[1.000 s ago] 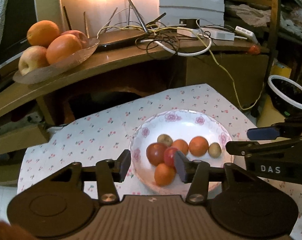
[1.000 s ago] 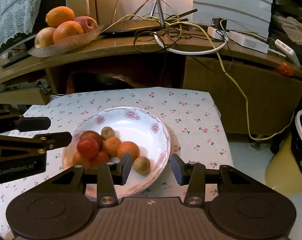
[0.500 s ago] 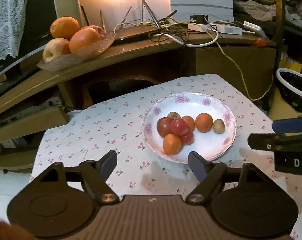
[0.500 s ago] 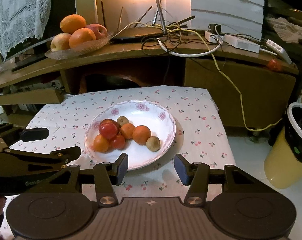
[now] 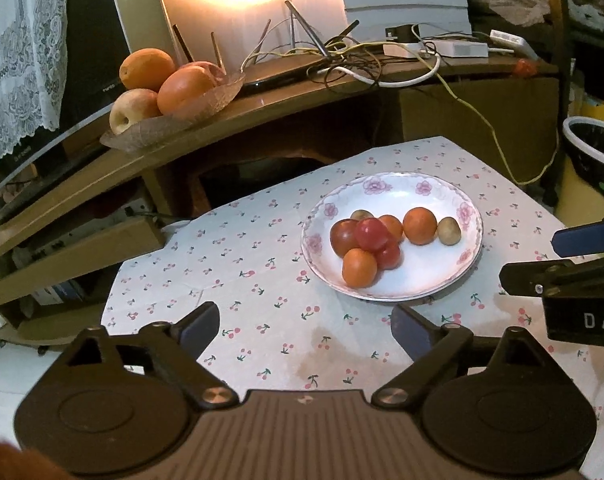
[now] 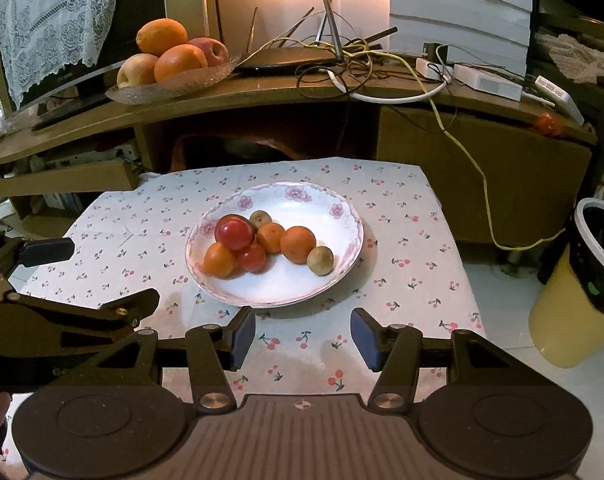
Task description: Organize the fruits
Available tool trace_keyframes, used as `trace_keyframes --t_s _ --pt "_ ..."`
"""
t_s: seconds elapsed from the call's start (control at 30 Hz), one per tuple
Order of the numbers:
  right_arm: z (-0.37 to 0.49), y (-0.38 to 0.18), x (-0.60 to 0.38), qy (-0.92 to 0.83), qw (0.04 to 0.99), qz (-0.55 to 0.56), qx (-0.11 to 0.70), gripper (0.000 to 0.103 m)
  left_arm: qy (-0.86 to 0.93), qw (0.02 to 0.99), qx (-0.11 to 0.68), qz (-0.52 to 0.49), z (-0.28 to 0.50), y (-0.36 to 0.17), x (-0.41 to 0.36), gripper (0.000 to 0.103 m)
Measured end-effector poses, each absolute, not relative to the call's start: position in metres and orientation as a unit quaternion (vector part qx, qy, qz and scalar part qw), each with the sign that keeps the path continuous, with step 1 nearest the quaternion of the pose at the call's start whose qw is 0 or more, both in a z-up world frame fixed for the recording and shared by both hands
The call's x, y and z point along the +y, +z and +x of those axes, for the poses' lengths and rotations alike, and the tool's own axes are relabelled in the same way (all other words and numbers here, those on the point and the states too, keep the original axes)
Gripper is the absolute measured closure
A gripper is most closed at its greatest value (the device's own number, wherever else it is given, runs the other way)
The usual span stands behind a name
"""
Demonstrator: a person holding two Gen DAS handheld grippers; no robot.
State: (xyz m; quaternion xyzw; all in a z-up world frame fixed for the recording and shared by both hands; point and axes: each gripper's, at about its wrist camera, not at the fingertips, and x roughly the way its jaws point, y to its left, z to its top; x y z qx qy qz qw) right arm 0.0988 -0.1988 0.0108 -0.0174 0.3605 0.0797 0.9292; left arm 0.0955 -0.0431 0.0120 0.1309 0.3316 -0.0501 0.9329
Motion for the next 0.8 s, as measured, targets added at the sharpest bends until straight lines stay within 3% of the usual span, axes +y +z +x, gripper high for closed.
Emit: trace_keyframes --t_s 0.8 --pt "0.084 0.010 -0.194 0.080 0.929 -0.018 0.361 0.048 -0.040 0.935 0.333 0.115 0.079 0.015 -0.042 0.001"
